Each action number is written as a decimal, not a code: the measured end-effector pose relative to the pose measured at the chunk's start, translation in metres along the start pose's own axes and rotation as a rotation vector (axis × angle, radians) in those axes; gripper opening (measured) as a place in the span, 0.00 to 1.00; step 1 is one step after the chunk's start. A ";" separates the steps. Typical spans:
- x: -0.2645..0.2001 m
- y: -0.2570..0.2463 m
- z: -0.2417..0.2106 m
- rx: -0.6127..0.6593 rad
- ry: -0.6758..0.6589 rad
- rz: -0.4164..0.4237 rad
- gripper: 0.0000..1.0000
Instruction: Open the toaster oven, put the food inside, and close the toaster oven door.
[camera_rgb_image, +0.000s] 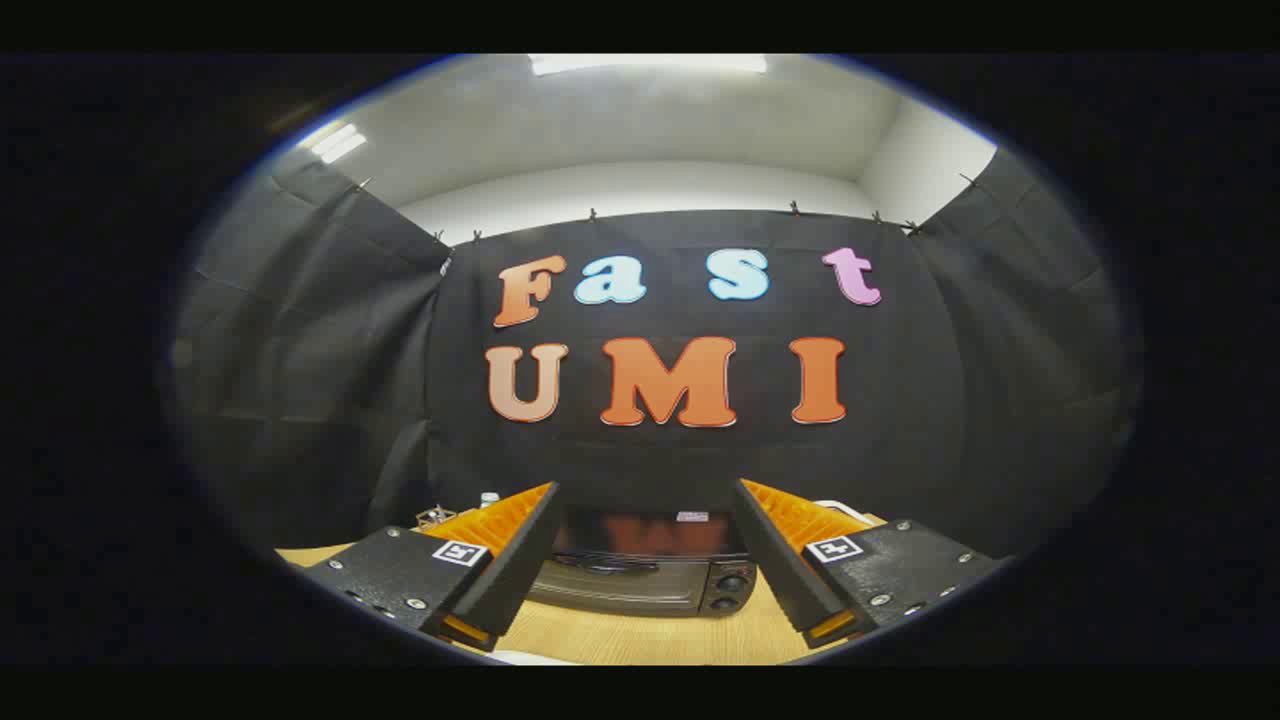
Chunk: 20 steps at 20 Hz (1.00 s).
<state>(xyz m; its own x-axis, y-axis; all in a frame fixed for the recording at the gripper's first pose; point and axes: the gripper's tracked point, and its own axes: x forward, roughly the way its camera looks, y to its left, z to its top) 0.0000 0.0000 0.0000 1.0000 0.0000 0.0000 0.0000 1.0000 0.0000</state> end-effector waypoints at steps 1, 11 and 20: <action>0.003 0.000 -0.003 0.000 0.004 0.001 1.00; 0.048 0.000 -0.021 0.023 0.038 0.004 1.00; 0.061 -0.013 -0.057 0.022 0.138 -0.023 1.00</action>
<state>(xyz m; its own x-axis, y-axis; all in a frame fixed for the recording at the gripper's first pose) 0.0615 -0.0133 -0.0574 0.9902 -0.0217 -0.1380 0.0247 0.9995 0.0200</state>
